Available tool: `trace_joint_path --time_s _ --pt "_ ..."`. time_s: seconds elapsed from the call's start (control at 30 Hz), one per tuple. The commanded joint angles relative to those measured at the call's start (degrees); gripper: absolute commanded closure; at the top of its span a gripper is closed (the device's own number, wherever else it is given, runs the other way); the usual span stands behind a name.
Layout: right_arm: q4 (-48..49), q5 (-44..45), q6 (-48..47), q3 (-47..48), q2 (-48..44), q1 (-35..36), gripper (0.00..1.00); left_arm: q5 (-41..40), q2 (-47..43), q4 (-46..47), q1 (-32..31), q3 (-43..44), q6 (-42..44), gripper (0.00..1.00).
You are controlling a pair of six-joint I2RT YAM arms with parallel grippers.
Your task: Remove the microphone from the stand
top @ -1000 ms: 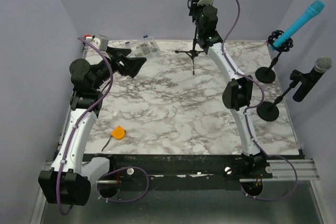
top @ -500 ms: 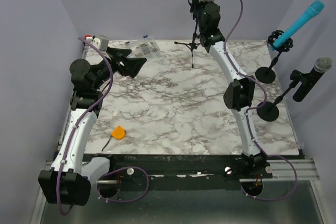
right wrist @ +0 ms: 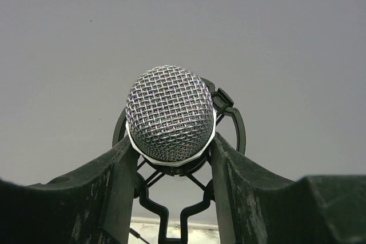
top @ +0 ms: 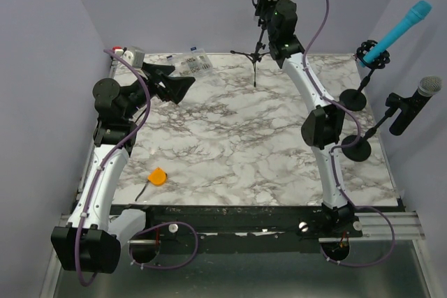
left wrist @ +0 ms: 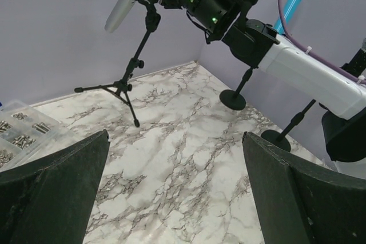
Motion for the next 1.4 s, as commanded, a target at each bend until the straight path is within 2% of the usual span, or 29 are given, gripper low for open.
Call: trace_joint_path --time_s 0.0,0.5,0.6,0.73,0.93,1.03,1.1,1.17,1.23,1.37 --pt "-3.8 1.5 2.4 -1.1 -7.8 0.5 0.99 1.3 0.3 0.7 -0.2 -0.1 0.5 0.01" --pt "-24.4 -0.1 8.4 -2.8 -16.0 1.1 0.99 1.5 0.3 0.5 -0.2 0.1 0.0 0.01" --pt "-24.8 -0.5 8.2 -4.9 -15.8 1.1 0.99 1.5 0.5 0.6 -0.3 0.1 0.0 0.01" --pt "-28.6 -0.8 8.0 -1.6 -12.1 1.1 0.99 1.5 0.8 0.2 -0.3 0.3 0.0 0.01" --pt "-27.1 -1.1 7.5 -6.6 -12.7 1.5 0.99 1.5 1.1 0.0 -0.3 0.4 0.0 0.01" --pt "-27.4 -0.1 6.3 -6.9 -12.7 2.0 0.89 1.9 1.4 0.0 -0.4 0.6 -0.2 0.02" --pt "-27.6 -0.2 6.0 -7.3 -12.6 2.1 0.74 1.9 1.5 0.0 -0.3 0.6 -0.4 0.01" --pt "-27.6 -0.8 5.8 -7.3 -12.4 2.2 0.64 1.9 1.4 0.1 -0.3 0.6 -0.4 0.02" --pt "-28.0 -1.0 6.0 -6.5 -11.9 2.2 0.48 2.0 1.3 0.0 -0.3 0.6 -0.3 0.01" --pt "-29.0 -1.4 6.1 -2.9 -10.4 2.1 0.27 1.9 1.4 0.0 -0.4 0.6 -0.3 0.02"
